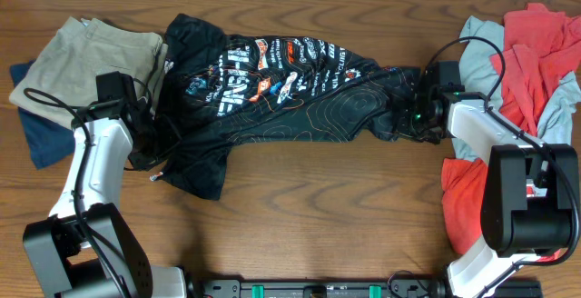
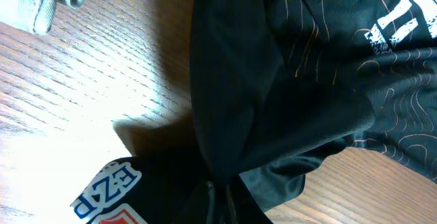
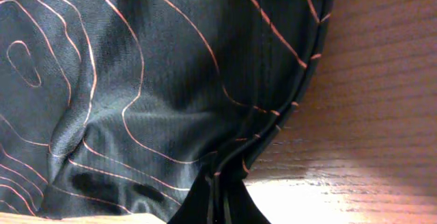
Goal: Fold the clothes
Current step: 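Lift the black shirt with both grippers and flip it down flat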
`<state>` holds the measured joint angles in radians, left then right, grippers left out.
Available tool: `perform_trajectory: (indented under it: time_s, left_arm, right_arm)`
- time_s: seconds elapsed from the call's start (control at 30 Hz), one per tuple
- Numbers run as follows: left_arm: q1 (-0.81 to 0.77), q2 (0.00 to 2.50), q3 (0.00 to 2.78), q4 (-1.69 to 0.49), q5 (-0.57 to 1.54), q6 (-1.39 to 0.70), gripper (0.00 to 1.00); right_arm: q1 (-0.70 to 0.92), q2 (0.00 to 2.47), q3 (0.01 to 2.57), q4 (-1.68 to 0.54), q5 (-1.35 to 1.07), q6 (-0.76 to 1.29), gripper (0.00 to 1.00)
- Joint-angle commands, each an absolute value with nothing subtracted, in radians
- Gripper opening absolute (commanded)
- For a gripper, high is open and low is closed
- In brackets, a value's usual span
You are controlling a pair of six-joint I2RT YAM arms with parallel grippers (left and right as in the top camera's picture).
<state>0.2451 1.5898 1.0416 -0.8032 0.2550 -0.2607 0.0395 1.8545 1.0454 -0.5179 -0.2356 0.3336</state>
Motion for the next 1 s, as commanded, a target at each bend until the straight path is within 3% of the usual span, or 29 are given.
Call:
perform_trajectory:
  time_s: [0.0,0.3,0.6,0.97]
  left_arm:
    - [0.243,1.588,1.040,-0.803,0.246,-0.248,0.06]
    - [0.242,1.573,1.170,-0.943,0.257,-0.213,0.06]
    - [0.243,1.537,1.617,-1.118,0.300,-0.157,0.06]
    - [0.243,1.531,2.174,-1.076,0.332,-0.154,0.06]
  right_arm:
    - [0.051,1.880,1.031,-0.520,-0.233,0.336,0.01]
    - [-0.022,1.748,1.199,-0.735,-0.237,0.316,0.01]
    - [-0.120,1.600,1.575,-0.947,-0.236,0.268,0.01]
    - [-0.197,1.526,2.023,-1.006,-0.232,0.265,0.01]
